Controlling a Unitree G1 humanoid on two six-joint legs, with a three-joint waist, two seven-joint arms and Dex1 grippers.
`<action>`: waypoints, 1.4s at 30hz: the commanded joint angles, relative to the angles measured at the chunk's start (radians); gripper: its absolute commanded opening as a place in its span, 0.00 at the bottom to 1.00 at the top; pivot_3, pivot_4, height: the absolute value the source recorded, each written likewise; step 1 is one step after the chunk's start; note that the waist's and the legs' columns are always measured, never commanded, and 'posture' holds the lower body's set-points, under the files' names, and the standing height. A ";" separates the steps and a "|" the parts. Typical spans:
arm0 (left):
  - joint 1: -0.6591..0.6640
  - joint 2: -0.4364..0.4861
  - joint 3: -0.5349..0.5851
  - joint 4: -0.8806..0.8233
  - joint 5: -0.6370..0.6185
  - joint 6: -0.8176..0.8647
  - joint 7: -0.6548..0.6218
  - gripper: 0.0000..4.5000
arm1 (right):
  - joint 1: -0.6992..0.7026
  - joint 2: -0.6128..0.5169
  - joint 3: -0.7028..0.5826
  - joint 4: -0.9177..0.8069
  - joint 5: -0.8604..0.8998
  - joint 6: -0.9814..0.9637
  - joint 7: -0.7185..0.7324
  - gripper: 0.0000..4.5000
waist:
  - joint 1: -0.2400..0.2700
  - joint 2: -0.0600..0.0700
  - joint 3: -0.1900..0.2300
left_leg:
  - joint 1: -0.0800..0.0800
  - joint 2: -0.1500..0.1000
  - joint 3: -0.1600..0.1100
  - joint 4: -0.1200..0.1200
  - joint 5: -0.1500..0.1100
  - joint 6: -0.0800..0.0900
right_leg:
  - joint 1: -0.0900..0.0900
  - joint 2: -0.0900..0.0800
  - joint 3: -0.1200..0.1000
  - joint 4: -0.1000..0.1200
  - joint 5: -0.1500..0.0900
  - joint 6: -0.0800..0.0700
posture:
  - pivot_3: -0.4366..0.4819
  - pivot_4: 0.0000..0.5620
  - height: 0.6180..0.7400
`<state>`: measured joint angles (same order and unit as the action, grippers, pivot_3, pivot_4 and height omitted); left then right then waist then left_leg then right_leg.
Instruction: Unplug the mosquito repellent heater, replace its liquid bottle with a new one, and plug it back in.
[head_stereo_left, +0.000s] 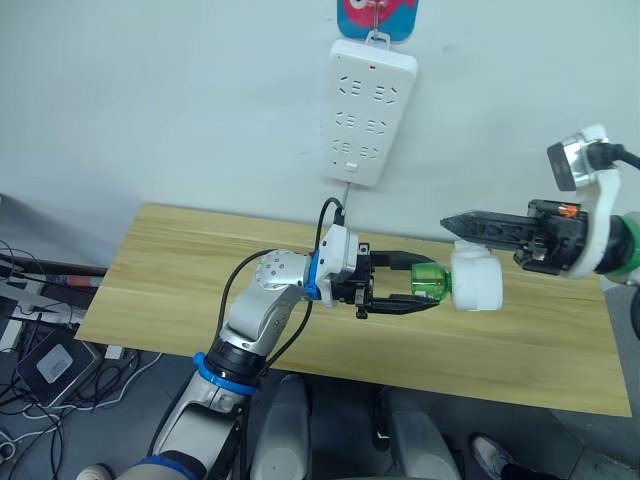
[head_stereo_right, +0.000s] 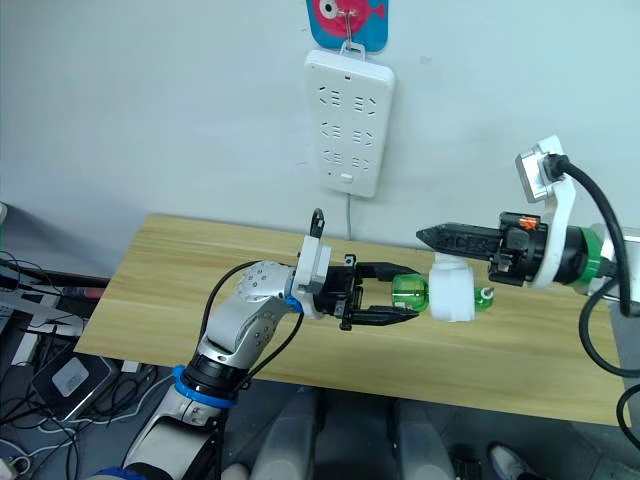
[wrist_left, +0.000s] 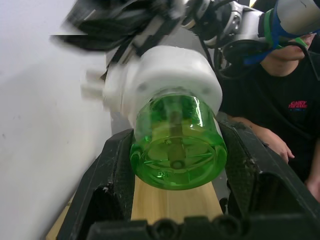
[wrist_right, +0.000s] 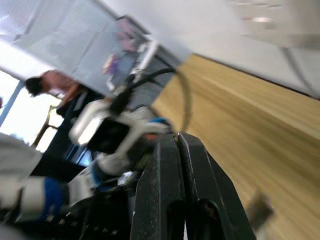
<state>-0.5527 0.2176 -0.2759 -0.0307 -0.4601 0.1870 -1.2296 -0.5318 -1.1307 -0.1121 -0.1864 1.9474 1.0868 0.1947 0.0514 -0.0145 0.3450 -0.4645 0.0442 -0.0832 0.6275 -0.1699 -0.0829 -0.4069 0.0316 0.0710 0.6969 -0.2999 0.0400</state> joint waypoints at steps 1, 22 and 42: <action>0.007 -0.002 -0.001 -0.060 -0.033 0.009 -0.009 0.51 | 0.014 -0.006 -0.004 0.019 0.010 0.022 -0.033 0.02 | 0.000 0.000 0.000 | -0.001 0.000 0.000 0.000 0.000 0.000 | 0.000 0.000 0.000 0.000 0.000 0.000 | 0.65 0.56 1.00; -0.039 -0.025 0.011 0.048 0.030 -0.042 0.061 0.51 | 0.411 -0.021 -0.165 -0.299 0.025 -0.012 0.253 0.02 | -0.004 0.000 0.000 | 0.000 0.000 0.000 0.000 0.000 0.000 | -0.001 0.000 0.000 0.001 -0.002 0.004 | 0.64 0.59 1.00; -0.170 0.142 0.087 0.156 -0.238 0.570 -0.065 0.51 | 0.773 -0.089 -0.327 -0.481 -0.973 -0.396 0.517 0.45 | -0.009 0.000 0.000 | 0.000 0.000 -0.001 0.000 0.000 0.000 | 0.000 0.001 -0.001 0.001 -0.003 0.005 | 0.62 0.57 1.00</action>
<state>-0.7051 0.3576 -0.1932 0.1369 -0.6456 0.6944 -1.2424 0.2241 -1.2079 -0.4084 -0.6351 1.1281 0.8009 0.6076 0.0427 -0.0142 0.3448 -0.4646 0.0443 -0.0842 0.6279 -0.1695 -0.0830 -0.4073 0.0322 0.0696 0.6971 -0.3029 0.0452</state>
